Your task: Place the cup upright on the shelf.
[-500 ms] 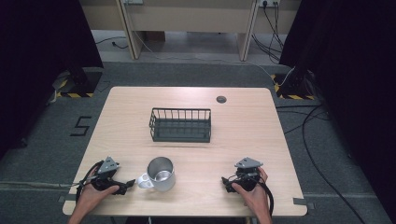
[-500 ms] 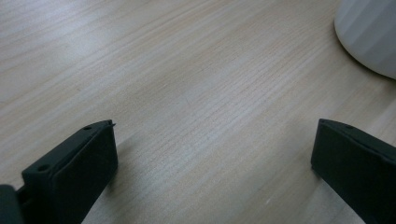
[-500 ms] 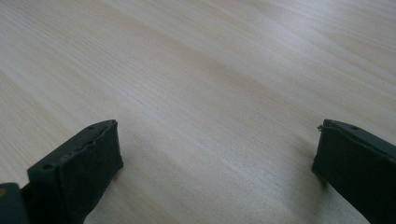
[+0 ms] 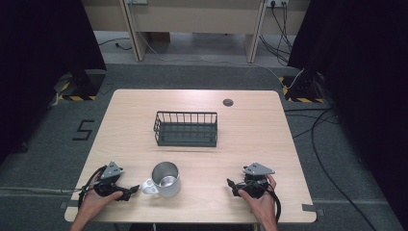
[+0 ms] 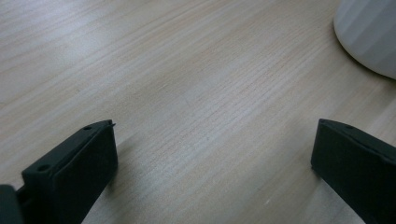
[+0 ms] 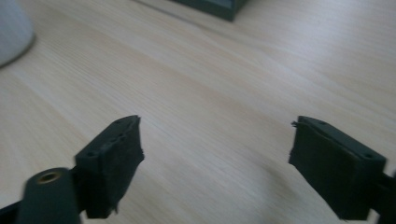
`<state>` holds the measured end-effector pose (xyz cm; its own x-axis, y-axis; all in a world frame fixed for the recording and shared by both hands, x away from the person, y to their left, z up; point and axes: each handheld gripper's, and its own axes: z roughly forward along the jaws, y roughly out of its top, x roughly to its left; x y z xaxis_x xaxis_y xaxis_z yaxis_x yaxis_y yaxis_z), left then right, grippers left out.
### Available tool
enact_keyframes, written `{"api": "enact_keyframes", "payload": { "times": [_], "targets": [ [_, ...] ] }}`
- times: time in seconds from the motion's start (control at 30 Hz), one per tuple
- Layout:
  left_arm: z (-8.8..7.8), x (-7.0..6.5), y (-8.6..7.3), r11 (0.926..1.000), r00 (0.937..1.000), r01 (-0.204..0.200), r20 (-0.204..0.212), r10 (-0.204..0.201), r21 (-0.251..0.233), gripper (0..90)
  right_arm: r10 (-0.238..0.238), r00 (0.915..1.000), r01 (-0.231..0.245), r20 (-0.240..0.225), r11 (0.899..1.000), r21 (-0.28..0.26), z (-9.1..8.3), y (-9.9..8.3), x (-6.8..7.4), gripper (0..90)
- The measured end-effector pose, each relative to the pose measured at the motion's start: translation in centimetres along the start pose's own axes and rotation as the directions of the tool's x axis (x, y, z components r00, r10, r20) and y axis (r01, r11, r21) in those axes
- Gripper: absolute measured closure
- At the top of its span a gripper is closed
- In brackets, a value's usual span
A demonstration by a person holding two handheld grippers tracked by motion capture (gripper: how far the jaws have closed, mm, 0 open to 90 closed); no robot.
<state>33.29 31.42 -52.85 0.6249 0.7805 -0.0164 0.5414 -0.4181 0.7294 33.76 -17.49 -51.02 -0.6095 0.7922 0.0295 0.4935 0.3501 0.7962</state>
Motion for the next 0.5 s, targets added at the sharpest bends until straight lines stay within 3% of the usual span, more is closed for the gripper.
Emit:
{"api": "enact_keyframes", "payload": {
  "times": [0.3, 0.4, 0.5],
  "targets": [
    [0.0, 0.0, 0.0, 1.0, 1.0, 0.0, 0.0, 0.0, 0.0, 0.0, -0.07, 0.9937, 0.061, -0.087, 0.993, -0.103, -0.3, 1.3, 2.5, 15.2],
    [0.0, 0.0, 0.0, 1.0, 1.0, 0.0, 0.0, 0.0, 0.0, 0.0, -0.093, 0.9912, 0.081, -0.095, 0.989, -0.122, -0.3, 1.6, 3.2, 15.2],
    [0.0, 0.0, 0.0, 1.0, 1.0, 0.0, 0.0, 0.0, 0.0, 0.0, -0.122, 0.9822, 0.1, -0.142, 0.983, -0.155, -0.3, 2.1, 4.3, 15.1]
  ]
}}
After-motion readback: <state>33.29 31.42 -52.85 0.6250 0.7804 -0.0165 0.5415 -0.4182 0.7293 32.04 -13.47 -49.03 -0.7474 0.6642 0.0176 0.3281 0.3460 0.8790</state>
